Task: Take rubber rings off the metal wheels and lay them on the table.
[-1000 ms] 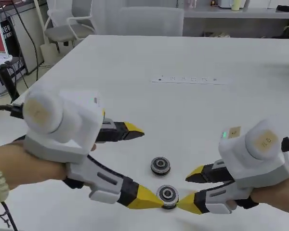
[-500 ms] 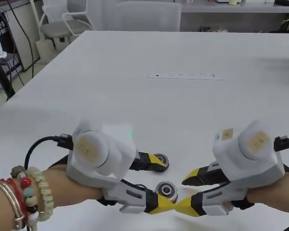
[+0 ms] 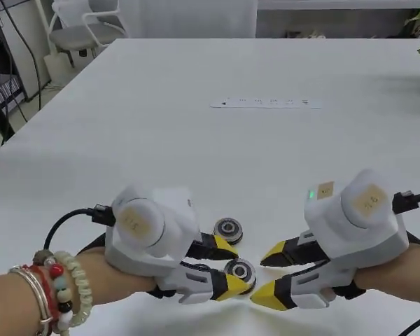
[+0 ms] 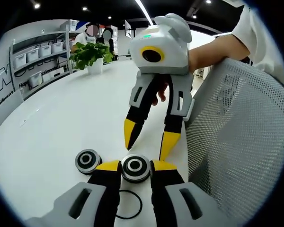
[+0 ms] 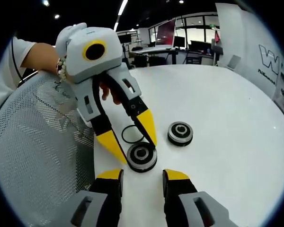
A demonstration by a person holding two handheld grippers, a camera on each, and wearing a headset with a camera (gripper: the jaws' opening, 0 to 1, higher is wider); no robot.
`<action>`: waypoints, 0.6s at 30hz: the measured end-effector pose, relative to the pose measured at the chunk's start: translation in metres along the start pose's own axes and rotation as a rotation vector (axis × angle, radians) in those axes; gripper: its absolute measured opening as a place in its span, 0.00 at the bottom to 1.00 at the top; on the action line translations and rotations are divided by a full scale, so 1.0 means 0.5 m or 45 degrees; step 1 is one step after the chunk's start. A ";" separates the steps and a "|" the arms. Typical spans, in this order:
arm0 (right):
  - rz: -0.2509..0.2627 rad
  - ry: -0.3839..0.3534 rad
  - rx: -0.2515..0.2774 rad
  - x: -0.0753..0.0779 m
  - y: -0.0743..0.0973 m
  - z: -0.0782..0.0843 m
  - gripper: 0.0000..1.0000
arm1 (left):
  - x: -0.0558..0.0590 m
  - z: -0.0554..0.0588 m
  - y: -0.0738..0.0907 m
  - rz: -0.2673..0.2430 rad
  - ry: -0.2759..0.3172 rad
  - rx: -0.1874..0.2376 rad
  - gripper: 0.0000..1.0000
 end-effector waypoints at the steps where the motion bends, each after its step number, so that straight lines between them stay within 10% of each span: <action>1: 0.001 0.000 0.000 0.000 0.000 0.000 0.31 | -0.002 0.001 0.000 -0.002 0.006 -0.001 0.19; 18: 0.017 0.014 0.019 -0.001 -0.008 -0.008 0.31 | 0.000 0.004 0.002 -0.001 -0.007 0.035 0.09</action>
Point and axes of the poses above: the centre of the closed fingertips' face, and the gripper's own axes: y roughly backward along the fingers, x roughly to its right, z roughly out of its underside, the point moved 3 cm from there along y, roughly backward along the fingers
